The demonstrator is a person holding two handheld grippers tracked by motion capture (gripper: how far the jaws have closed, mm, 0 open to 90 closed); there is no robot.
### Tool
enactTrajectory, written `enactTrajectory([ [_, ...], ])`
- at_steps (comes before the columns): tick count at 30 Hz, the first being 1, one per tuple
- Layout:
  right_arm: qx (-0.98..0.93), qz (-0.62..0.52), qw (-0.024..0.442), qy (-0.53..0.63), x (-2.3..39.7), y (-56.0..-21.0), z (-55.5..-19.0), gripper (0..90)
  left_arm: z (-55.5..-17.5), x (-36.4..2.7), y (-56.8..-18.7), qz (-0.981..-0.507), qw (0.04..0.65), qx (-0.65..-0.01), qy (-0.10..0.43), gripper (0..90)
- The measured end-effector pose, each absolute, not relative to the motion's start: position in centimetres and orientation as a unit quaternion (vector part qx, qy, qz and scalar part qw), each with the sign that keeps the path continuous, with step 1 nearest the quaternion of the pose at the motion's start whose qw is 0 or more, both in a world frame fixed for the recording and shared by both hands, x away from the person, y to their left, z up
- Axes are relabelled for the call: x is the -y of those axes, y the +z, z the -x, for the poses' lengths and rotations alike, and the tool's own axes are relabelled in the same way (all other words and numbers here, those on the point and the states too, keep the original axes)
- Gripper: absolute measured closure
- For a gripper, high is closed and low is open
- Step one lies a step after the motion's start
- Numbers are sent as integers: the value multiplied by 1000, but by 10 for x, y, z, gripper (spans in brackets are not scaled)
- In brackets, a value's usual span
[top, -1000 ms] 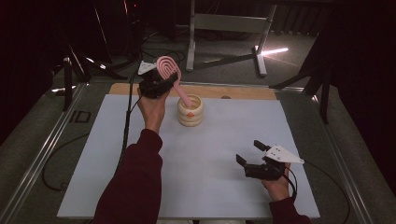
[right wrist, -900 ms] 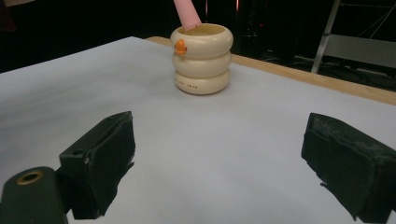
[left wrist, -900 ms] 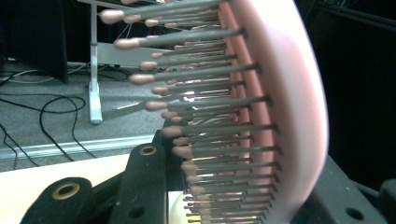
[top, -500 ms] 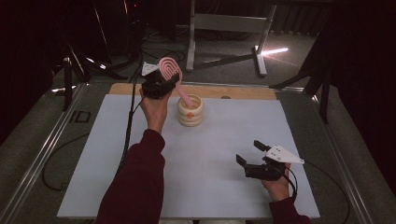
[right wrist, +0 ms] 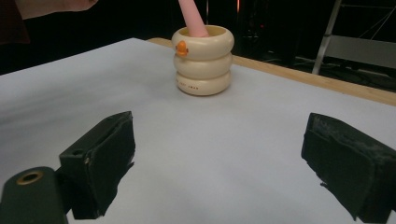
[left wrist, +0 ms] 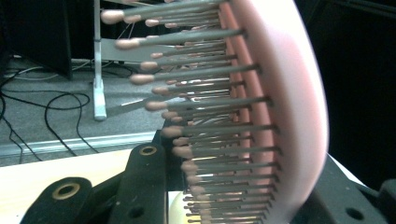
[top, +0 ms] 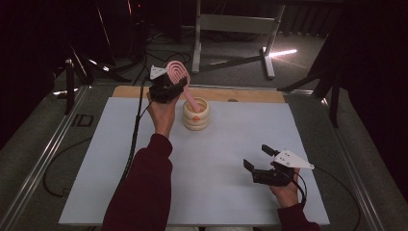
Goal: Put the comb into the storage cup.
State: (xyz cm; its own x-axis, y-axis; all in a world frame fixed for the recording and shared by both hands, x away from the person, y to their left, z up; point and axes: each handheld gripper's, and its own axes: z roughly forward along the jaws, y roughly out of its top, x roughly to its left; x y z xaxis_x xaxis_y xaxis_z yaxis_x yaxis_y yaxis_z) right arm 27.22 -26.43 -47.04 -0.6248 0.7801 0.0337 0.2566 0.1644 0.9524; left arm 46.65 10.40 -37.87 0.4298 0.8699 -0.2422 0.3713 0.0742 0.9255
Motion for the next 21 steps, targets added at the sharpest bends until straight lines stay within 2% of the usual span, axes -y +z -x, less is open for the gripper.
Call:
enactTrajectory([
  [21, -722, -361, 242, 538, 265, -470, -272, 99, -468, -93, -390, -647, 544, -485, 225, 636],
])
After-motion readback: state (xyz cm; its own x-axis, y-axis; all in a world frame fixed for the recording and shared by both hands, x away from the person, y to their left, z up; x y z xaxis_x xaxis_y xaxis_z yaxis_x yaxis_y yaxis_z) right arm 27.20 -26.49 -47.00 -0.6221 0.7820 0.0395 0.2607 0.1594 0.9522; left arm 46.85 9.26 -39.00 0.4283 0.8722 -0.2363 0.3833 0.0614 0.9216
